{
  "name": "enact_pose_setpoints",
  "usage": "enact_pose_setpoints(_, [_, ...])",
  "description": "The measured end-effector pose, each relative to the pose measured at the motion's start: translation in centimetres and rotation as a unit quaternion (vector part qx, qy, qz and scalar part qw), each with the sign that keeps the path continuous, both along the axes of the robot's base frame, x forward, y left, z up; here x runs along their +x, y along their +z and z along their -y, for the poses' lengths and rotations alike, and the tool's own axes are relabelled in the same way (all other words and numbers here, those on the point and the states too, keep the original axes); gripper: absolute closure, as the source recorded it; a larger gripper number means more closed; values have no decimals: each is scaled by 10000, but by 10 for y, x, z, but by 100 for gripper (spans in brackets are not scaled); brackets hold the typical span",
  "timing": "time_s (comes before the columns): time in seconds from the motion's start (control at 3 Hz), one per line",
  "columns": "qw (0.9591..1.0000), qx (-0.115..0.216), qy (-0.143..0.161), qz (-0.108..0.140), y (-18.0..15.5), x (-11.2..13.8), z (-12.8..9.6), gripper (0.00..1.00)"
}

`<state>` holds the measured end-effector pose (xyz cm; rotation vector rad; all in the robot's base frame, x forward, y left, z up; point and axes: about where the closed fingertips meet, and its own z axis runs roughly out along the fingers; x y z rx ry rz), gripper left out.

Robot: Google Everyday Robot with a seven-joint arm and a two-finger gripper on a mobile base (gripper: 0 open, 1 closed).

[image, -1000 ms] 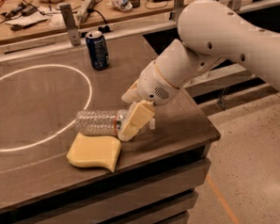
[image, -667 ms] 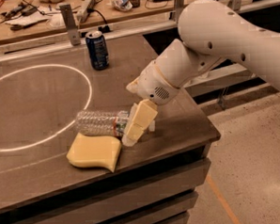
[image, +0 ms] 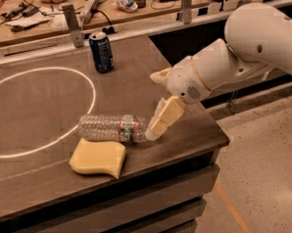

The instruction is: Move water bottle near sponge

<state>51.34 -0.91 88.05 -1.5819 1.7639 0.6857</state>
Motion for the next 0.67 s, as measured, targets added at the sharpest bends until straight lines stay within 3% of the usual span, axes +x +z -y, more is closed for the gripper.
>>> enact_pose_setpoints(0.33, [9964,274,-724,354,13,14,47,0])
enact_pose_setpoints(0.67, [9964,274,-723,354,13,14,47,0])
